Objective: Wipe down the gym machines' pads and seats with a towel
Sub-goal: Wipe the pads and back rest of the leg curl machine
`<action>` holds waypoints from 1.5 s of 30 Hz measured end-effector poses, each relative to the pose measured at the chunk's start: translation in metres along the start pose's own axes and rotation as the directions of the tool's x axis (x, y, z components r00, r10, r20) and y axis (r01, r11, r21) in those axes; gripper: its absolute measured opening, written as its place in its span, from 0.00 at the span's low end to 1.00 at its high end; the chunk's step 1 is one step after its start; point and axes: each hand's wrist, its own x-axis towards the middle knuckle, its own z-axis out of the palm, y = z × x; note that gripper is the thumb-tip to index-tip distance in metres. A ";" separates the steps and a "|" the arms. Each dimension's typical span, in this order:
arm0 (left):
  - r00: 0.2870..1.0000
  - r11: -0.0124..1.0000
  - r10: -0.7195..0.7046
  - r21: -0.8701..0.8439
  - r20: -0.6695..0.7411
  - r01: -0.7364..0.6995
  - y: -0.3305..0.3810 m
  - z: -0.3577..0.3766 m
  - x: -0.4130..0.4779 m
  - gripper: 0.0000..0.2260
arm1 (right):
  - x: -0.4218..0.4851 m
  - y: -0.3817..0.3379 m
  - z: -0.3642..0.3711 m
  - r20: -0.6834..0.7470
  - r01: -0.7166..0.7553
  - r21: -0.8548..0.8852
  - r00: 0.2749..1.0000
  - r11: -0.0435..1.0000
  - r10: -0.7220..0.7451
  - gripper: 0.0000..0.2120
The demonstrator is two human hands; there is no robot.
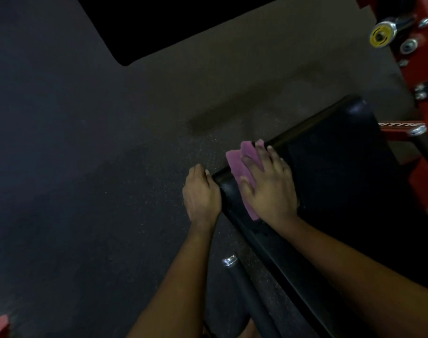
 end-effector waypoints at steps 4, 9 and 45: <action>0.988 0.991 -0.125 0.065 0.086 0.119 0.023 0.020 0.017 0.16 | 0.005 0.031 -0.003 -0.026 -0.101 -0.040 0.995 0.994 0.100 0.27; 0.981 0.983 -0.178 0.065 0.074 0.173 0.022 0.032 0.015 0.22 | 0.058 0.052 -0.011 -0.007 -0.211 -0.060 0.977 0.976 0.211 0.26; 0.992 0.981 -0.111 0.165 0.066 0.099 0.024 0.031 0.011 0.25 | 0.066 0.097 -0.021 -0.118 -0.298 -0.022 0.949 0.954 0.294 0.21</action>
